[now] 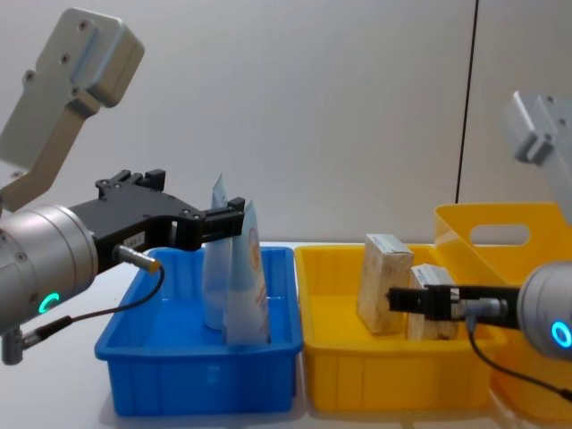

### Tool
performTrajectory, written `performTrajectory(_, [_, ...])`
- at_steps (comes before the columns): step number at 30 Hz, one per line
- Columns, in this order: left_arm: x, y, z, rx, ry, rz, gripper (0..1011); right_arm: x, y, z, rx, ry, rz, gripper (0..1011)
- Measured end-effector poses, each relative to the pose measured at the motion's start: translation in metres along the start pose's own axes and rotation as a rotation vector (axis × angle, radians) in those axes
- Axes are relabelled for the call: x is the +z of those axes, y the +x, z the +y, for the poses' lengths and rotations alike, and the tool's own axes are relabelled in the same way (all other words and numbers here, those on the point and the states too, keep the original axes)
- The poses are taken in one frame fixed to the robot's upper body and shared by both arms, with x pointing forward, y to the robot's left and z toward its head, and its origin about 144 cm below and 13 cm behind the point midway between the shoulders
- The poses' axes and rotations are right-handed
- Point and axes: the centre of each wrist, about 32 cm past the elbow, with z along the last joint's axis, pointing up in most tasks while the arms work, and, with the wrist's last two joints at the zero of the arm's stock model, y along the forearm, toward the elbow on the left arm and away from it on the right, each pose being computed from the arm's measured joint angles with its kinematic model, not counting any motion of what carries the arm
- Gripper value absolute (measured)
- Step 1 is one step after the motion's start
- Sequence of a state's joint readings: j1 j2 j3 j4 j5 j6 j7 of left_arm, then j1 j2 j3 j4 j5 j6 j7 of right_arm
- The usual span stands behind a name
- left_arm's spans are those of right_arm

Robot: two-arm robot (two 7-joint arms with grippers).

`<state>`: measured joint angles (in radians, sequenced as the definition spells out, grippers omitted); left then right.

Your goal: Bimanual collaborative sorting of washing and personal care products

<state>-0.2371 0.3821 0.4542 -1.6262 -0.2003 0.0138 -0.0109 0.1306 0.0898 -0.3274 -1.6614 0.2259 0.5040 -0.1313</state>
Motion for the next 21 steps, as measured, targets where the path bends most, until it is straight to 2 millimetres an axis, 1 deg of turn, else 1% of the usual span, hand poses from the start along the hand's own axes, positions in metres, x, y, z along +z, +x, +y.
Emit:
performTrajectory(11, [0.0,0.0,0.0,0.0,0.0,0.0,1001,-0.01,-0.006,0.01,-0.02,0.004,0.013,1003])
performTrajectory(21, [0.0,0.0,0.0,0.0,0.0,0.0,1001,-0.012,-0.01,0.017,-0.045,0.015,0.01,1003])
